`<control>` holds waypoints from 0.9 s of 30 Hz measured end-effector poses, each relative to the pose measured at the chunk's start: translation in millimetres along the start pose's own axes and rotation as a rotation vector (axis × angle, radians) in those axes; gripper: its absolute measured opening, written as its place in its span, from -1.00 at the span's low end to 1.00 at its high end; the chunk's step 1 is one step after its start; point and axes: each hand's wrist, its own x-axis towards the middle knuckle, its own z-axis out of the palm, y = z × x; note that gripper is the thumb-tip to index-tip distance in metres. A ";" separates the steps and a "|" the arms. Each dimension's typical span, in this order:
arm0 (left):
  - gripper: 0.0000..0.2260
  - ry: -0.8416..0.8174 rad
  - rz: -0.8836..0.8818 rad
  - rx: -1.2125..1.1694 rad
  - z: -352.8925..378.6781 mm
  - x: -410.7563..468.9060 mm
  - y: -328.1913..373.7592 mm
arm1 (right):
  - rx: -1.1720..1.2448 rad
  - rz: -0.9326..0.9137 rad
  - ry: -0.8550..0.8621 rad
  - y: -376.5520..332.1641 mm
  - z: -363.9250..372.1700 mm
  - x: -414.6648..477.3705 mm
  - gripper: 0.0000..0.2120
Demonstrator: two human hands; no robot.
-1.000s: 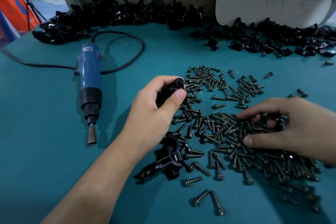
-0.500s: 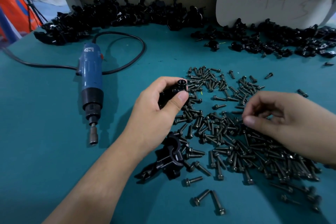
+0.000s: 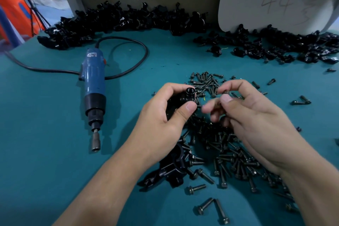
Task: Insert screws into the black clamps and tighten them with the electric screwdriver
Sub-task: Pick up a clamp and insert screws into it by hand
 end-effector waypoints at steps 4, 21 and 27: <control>-0.74 -0.018 0.009 0.026 0.4 -1.2 1.0 | 0.043 -0.161 0.113 2.1 11.7 1.0 -0.90; -0.75 0.014 0.016 -0.005 0.8 -1.5 -0.3 | 0.004 -0.142 0.125 3.1 20.8 -0.8 -0.84; -0.75 -0.004 -0.002 0.013 -0.3 -2.2 0.0 | -0.100 -0.203 0.153 6.8 20.3 -0.4 -0.83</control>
